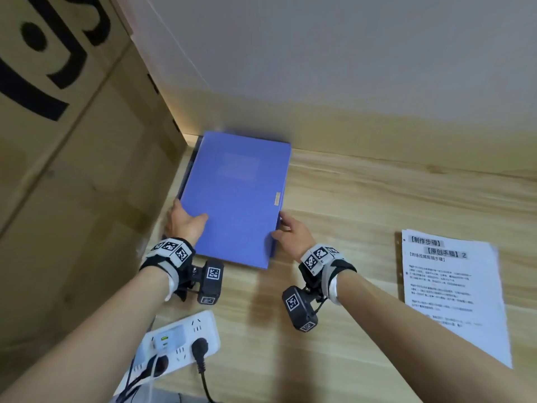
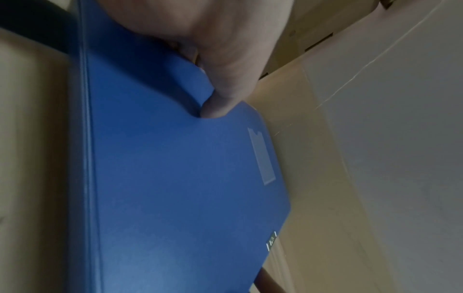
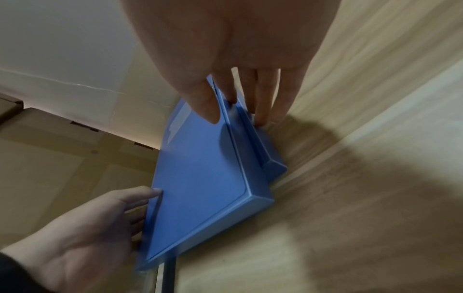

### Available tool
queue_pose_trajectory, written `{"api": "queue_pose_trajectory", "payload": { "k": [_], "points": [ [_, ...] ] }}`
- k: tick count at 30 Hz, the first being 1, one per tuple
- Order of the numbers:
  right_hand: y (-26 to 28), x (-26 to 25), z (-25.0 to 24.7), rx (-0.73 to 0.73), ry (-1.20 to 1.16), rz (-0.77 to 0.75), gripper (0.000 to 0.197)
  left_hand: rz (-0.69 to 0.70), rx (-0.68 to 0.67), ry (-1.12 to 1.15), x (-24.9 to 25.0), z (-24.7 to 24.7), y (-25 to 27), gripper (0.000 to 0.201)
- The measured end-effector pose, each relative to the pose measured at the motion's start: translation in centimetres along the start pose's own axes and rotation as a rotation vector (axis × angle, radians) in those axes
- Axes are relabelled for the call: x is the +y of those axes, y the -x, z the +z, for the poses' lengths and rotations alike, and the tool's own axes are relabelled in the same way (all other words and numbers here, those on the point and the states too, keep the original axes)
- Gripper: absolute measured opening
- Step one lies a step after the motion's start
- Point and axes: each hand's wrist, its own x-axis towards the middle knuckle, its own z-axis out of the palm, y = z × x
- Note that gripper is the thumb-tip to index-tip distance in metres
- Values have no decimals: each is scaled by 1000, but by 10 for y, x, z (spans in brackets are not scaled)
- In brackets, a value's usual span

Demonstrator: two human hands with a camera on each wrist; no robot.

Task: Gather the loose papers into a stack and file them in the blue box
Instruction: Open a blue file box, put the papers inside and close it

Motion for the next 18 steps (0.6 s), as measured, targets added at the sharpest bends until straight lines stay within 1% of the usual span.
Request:
{"api": "queue_pose_trajectory", "payload": {
  "k": [1, 2, 3, 5, 6, 9, 12, 18],
  "points": [
    [1, 1, 0, -5, -3, 0, 52, 0, 4, 38, -11, 8, -13, 86],
    [3, 2, 0, -3, -11, -7, 52, -10, 10, 76, -13, 14, -16, 81],
    [3, 4, -2, 4, -15, -6, 51, -22, 3, 96, -5, 13, -7, 77],
    [5, 8, -10, 19, -44, 1, 55, -12, 2, 116, 20, 7, 29, 69],
    [8, 10, -15, 24, -64, 1, 58, -11, -3, 108, 27, 8, 41, 70],
    [22, 16, -40, 39, -65, -30, 65, -6, -59, 149, 38, 16, 66, 84],
    [41, 27, -70, 72, -52, -74, 65, 27, -86, 166, 46, 33, 92, 82],
    [85, 64, -129, 155, -51, -16, 69, 76, -174, 152, 56, 78, 165, 80]
  ]
}}
